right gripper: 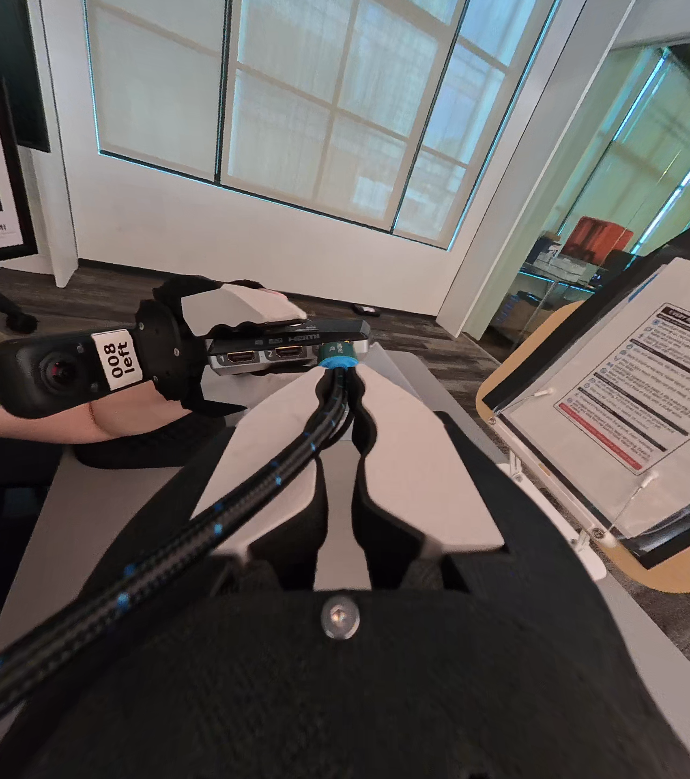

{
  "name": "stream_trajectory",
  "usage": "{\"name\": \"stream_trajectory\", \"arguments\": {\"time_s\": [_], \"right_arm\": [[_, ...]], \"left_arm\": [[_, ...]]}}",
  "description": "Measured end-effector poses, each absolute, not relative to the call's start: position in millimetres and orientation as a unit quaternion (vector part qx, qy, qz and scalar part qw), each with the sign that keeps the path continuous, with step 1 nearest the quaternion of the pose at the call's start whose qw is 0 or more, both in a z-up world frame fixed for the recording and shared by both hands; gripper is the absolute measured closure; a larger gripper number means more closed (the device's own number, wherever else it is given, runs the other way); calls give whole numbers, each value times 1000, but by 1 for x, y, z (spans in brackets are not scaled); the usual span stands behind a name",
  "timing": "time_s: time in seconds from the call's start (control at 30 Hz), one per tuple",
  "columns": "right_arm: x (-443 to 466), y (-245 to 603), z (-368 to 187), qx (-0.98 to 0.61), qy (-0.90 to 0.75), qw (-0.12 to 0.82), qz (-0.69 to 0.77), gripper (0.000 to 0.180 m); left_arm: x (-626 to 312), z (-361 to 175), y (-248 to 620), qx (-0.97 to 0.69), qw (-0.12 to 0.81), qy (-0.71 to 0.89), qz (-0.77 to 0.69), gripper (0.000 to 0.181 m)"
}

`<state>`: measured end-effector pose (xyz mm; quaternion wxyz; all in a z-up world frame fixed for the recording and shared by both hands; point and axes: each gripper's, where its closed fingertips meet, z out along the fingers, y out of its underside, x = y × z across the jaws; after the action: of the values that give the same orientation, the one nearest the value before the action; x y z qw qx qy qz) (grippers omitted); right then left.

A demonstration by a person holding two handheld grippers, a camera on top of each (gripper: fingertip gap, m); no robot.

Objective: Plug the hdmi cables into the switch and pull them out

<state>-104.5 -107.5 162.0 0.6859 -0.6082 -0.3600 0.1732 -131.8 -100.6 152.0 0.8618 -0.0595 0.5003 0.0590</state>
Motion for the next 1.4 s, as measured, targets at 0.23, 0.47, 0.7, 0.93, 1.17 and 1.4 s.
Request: {"name": "stream_trajectory", "arguments": {"time_s": [0.23,0.47,0.7,0.93,1.17,1.4], "right_arm": [[-101,-106,156,-623,-361,670,180,173],[-98,-102,154,-633,-351,667,176,173],[-92,-103,171,-615,-331,711,80,173],[-96,-109,178,-602,-329,727,-9,172],[-98,-110,176,-607,-330,723,-6,173],[-96,-112,173,-626,-326,709,-4,173]], "left_arm": [[-128,147,-101,-70,853,516,43,156],[-124,144,-98,-82,849,522,32,156],[-120,154,-76,-157,855,492,49,154],[-121,153,-62,-220,833,507,27,155],[-120,146,-65,-225,807,545,2,157],[-116,141,-71,-221,804,551,-25,158]]}}
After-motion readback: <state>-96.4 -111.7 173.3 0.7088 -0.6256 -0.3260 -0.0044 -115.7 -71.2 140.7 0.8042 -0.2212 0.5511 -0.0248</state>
